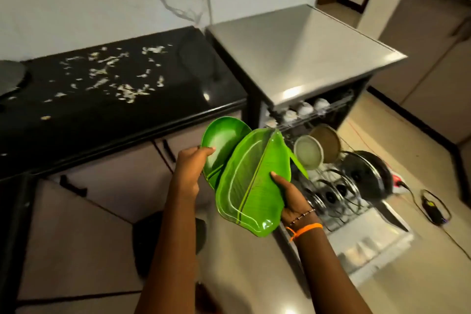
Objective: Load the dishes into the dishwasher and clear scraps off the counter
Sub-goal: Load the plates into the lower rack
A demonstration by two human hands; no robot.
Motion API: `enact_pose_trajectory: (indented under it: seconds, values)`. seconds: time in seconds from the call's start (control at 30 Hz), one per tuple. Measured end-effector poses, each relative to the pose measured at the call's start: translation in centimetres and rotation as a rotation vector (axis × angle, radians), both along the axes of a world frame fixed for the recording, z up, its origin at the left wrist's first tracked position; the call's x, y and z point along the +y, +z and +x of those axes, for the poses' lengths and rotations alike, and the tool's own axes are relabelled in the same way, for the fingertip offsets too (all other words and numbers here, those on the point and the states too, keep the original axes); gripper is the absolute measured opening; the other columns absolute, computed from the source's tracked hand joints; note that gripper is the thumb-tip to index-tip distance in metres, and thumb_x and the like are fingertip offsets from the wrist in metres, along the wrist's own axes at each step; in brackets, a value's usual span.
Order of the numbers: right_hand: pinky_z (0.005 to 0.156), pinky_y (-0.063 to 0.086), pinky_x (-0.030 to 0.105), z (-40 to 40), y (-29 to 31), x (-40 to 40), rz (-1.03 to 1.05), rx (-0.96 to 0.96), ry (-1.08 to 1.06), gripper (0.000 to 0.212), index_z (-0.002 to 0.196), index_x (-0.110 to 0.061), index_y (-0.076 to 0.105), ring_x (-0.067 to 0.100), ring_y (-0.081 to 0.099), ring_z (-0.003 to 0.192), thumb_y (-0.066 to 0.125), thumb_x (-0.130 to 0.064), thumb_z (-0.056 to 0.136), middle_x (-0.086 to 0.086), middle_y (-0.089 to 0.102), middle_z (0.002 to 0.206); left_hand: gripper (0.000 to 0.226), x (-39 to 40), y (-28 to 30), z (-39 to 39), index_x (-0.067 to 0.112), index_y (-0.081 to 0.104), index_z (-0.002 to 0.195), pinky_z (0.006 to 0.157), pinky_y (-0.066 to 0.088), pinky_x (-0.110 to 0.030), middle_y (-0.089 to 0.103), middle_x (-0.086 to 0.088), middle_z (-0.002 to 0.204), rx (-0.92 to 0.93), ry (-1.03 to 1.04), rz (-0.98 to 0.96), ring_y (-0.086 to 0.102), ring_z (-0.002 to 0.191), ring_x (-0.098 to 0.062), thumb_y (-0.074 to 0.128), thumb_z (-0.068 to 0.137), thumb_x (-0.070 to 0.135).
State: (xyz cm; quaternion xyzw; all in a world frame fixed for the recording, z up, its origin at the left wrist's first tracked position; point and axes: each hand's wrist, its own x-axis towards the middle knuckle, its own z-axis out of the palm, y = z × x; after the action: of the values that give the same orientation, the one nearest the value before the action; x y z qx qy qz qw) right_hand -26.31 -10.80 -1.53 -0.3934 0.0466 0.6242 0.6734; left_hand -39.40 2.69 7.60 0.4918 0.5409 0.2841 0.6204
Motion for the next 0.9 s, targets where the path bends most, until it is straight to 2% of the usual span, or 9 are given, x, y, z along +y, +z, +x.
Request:
enact_pose_trajectory:
  seconds: [0.07, 0.13, 0.23, 0.33, 0.43, 0.53, 0.6, 0.63, 0.9]
  values:
    - [0.062, 0.059, 0.041, 2.2, -0.2, -4.0, -0.072, -0.021, -0.018, 0.008, 0.072, -0.005, 0.076, 0.026, 0.071, 0.066, 0.070, -0.009, 0.067, 0.014, 0.073, 0.075, 0.018, -4.0, -0.9, 2.8, 0.010, 0.061, 0.069, 0.033, 0.032, -0.009, 0.050, 0.012, 0.031, 0.059, -0.068, -0.014, 0.044, 0.029, 0.003, 0.059, 0.084, 0.001]
    - [0.063, 0.058, 0.041, 4.5, -1.2, -7.5, -0.113, -0.046, -0.044, 0.031, 0.068, -0.005, 0.075, 0.026, 0.069, 0.063, 0.046, 0.001, 0.077, 0.013, 0.072, 0.072, 0.009, -7.6, -1.7, 5.0, 0.002, 0.065, 0.088, 0.031, 0.029, -0.008, 0.046, 0.012, 0.028, 0.094, -0.125, -0.042, 0.041, 0.025, 0.003, 0.058, 0.085, -0.001]
    - [0.061, 0.059, 0.044, 7.2, -1.5, -12.0, -0.076, -0.052, -0.118, 0.028, 0.074, -0.006, 0.076, 0.029, 0.070, 0.070, 0.057, -0.001, 0.053, 0.014, 0.072, 0.078, 0.024, -11.8, -3.4, 8.1, -0.011, 0.062, 0.107, 0.030, 0.029, -0.009, 0.049, 0.010, 0.031, 0.109, -0.201, -0.133, 0.042, 0.024, 0.002, 0.058, 0.085, 0.000]
    - [0.060, 0.058, 0.044, 9.8, -2.1, -15.1, -0.007, -0.036, -0.171, 0.056, 0.077, -0.005, 0.076, 0.028, 0.071, 0.073, 0.084, -0.006, 0.022, 0.013, 0.073, 0.083, 0.027, -14.3, -4.4, 10.9, -0.014, 0.060, 0.110, 0.029, 0.027, -0.007, 0.055, 0.007, 0.041, 0.144, -0.235, -0.138, 0.041, 0.024, 0.004, 0.056, 0.086, -0.003]
    - [0.058, 0.059, 0.039, 12.6, -2.9, -16.5, 0.052, 0.010, -0.245, 0.068, 0.074, -0.002, 0.075, 0.025, 0.071, 0.070, 0.089, -0.006, 0.007, 0.013, 0.074, 0.080, 0.026, -15.2, -6.0, 13.8, -0.018, 0.059, 0.107, 0.028, 0.025, -0.008, 0.043, 0.010, 0.026, 0.180, -0.265, -0.148, 0.038, 0.022, 0.003, 0.054, 0.085, -0.006]
    - [0.059, 0.059, 0.037, 14.9, -4.5, -16.3, -0.066, 0.024, -0.270, 0.044, 0.082, -0.002, 0.071, 0.023, 0.071, 0.067, 0.083, 0.002, 0.040, 0.011, 0.073, 0.077, 0.027, -14.9, -8.0, 16.3, -0.016, 0.060, 0.108, 0.028, 0.024, -0.008, 0.055, -0.001, 0.050, 0.239, -0.296, -0.150, 0.037, 0.022, 0.003, 0.056, 0.083, -0.008]
    - [0.053, 0.058, 0.032, 16.7, -5.7, -15.8, -0.245, -0.008, -0.272, 0.020, 0.089, -0.007, 0.061, 0.020, 0.070, 0.062, 0.055, 0.006, 0.076, 0.008, 0.072, 0.072, 0.026, -14.3, -9.4, 18.3, -0.015, 0.061, 0.107, 0.028, 0.024, -0.008, 0.053, -0.007, 0.066, 0.255, -0.307, -0.161, 0.037, 0.022, 0.004, 0.057, 0.082, -0.007]
    - [0.050, 0.057, 0.031, 17.5, -6.3, -15.5, -0.304, -0.013, -0.257, 0.021, 0.091, -0.008, 0.058, 0.020, 0.070, 0.061, 0.044, 0.006, 0.084, 0.007, 0.072, 0.071, 0.026, -13.9, -10.0, 19.1, -0.015, 0.061, 0.106, 0.028, 0.023, -0.008, 0.050, -0.006, 0.062, 0.263, -0.312, -0.176, 0.036, 0.022, 0.003, 0.058, 0.082, -0.006]
    - [0.048, 0.056, 0.027, 24.6, -9.8, -11.6, -0.515, -0.083, -0.193, 0.036, 0.093, -0.015, 0.056, 0.017, 0.070, 0.061, 0.033, 0.012, 0.086, 0.002, 0.072, 0.069, 0.024, -8.9, -14.6, 24.8, -0.005, 0.063, 0.106, 0.034, 0.032, -0.007, 0.056, -0.004, 0.070, 0.251, -0.248, -0.294, 0.050, 0.046, -0.002, 0.058, 0.082, -0.006]
